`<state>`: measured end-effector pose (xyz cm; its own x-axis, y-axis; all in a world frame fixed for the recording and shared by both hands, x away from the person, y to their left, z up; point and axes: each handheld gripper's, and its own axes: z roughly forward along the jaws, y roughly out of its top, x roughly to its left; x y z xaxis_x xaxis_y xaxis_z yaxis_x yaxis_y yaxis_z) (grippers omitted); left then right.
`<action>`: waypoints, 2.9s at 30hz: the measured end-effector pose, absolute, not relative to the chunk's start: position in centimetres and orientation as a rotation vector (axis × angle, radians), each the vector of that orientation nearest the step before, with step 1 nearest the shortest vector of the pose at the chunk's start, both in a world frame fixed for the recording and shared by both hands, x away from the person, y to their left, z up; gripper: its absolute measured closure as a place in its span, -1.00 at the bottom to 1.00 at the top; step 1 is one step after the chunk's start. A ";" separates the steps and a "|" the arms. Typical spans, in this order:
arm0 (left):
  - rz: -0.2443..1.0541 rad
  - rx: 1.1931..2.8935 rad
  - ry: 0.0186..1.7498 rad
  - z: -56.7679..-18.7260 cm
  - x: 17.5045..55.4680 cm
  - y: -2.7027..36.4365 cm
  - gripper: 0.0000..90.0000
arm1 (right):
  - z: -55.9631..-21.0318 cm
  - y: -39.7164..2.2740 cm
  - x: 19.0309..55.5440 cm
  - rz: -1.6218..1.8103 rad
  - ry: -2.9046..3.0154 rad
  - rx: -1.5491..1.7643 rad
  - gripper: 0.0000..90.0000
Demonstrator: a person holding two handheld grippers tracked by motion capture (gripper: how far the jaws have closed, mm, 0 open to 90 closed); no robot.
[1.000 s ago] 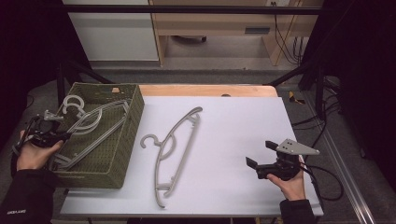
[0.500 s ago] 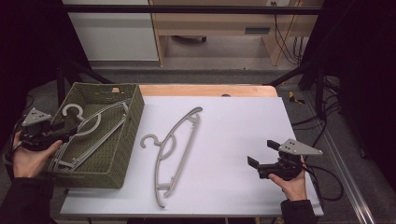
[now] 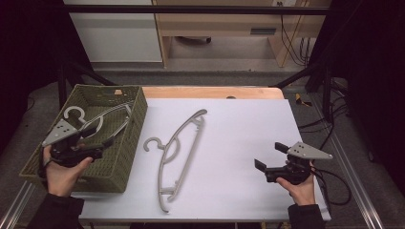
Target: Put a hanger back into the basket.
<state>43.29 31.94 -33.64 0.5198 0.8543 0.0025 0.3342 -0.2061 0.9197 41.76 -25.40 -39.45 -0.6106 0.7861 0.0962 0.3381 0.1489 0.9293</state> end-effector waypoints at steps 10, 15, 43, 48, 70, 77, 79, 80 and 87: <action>0.584 1.814 0.919 -35.0 42.5 27.4 -0.65 | -39.4 -25.4 41.6 1.465 2.011 1.071 -0.98; 0.586 1.833 0.874 -35.4 41.6 25.0 -0.63 | -39.3 -25.5 41.6 1.464 2.009 1.068 -0.99; 0.430 2.074 1.088 -45.5 43.6 20.4 -0.02 | -39.7 -25.0 41.6 1.456 2.032 1.067 -0.99; 0.406 2.099 1.116 -46.5 44.2 19.9 0.11 | -39.6 -24.9 41.6 1.452 2.037 1.062 -0.99; 0.384 2.157 1.210 -46.9 45.4 19.3 0.52 | -39.6 -24.9 41.6 1.452 2.039 1.063 -0.98; 0.350 2.129 1.218 -46.7 45.9 19.6 0.63 | -39.6 -24.9 41.6 1.450 2.044 1.060 -0.98; 0.366 2.134 1.209 -46.7 46.0 19.5 0.62 | -39.6 -24.9 41.6 1.450 2.044 1.060 -0.98; 0.370 2.129 1.213 -46.8 46.0 19.5 0.60 | -39.6 -24.9 41.6 1.449 2.047 1.054 -0.98; 0.382 2.112 1.227 -47.1 47.1 19.1 0.35 | -39.6 -25.0 41.6 1.454 2.038 1.059 -0.98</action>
